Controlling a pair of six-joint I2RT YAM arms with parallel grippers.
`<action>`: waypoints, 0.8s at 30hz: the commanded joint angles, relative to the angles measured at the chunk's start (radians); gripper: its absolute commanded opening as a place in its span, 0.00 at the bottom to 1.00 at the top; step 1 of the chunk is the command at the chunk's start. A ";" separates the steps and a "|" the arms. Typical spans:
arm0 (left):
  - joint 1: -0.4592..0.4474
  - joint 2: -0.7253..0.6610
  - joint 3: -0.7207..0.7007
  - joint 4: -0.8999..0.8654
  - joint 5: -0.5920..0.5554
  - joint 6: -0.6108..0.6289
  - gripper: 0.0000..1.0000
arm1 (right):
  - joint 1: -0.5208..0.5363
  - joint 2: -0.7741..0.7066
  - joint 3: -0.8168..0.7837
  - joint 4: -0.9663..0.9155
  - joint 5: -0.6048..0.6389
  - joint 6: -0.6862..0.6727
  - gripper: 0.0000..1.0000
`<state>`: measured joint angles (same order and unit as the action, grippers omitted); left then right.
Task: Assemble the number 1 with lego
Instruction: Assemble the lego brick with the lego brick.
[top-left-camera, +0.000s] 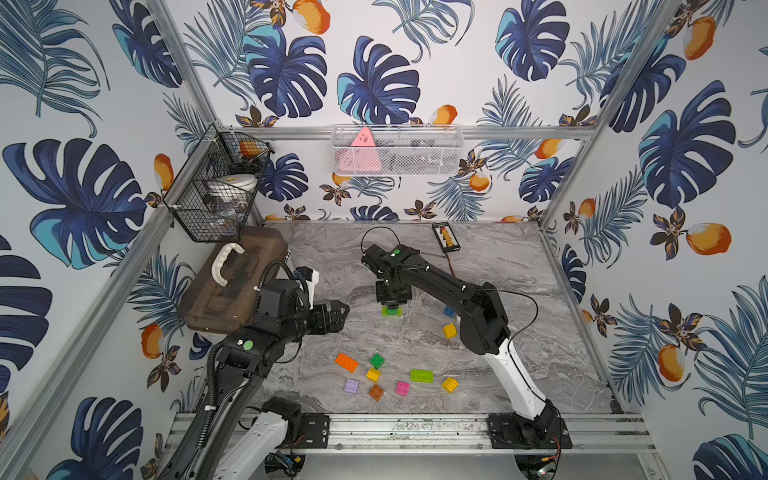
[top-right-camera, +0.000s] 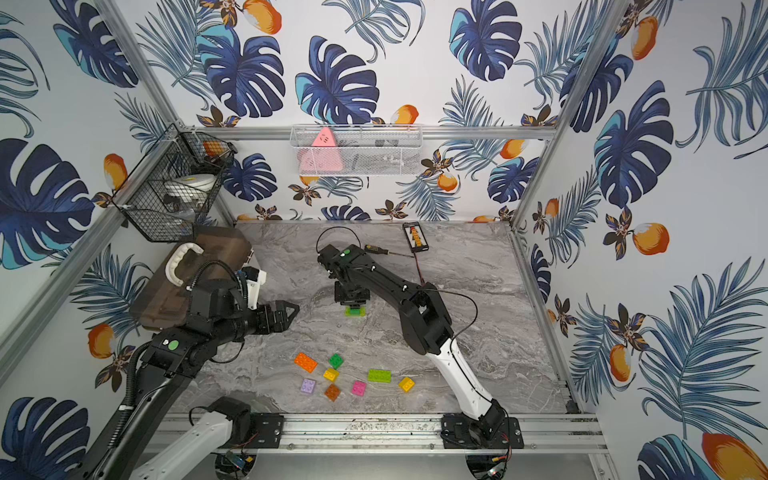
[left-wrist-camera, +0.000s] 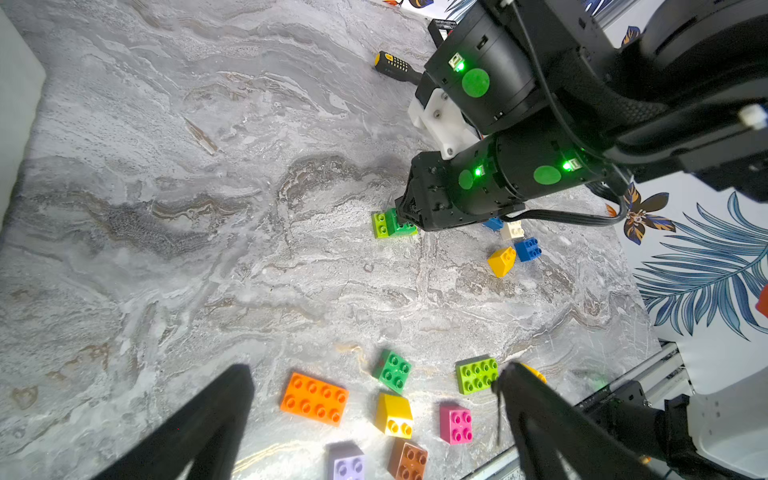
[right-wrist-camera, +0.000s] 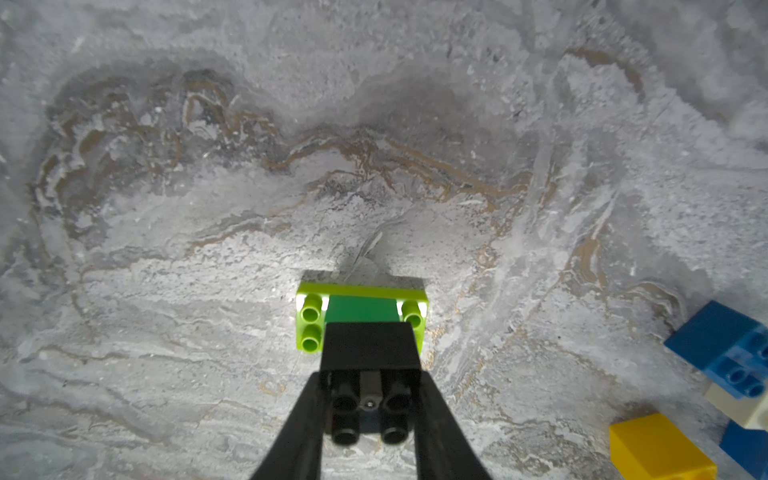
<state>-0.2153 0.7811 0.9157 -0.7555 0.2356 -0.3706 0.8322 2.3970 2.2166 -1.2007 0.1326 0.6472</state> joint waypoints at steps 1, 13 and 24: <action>0.002 -0.003 0.000 0.019 0.004 0.004 0.99 | 0.001 0.004 0.000 -0.014 -0.007 0.015 0.12; 0.002 -0.009 -0.001 0.018 -0.001 0.001 0.99 | 0.005 -0.003 -0.034 0.017 -0.035 0.045 0.12; 0.002 -0.009 -0.002 0.019 0.001 0.002 0.99 | 0.012 0.015 -0.003 0.005 -0.021 0.046 0.11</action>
<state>-0.2153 0.7723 0.9150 -0.7555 0.2348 -0.3706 0.8425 2.4031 2.2108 -1.1912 0.1101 0.6834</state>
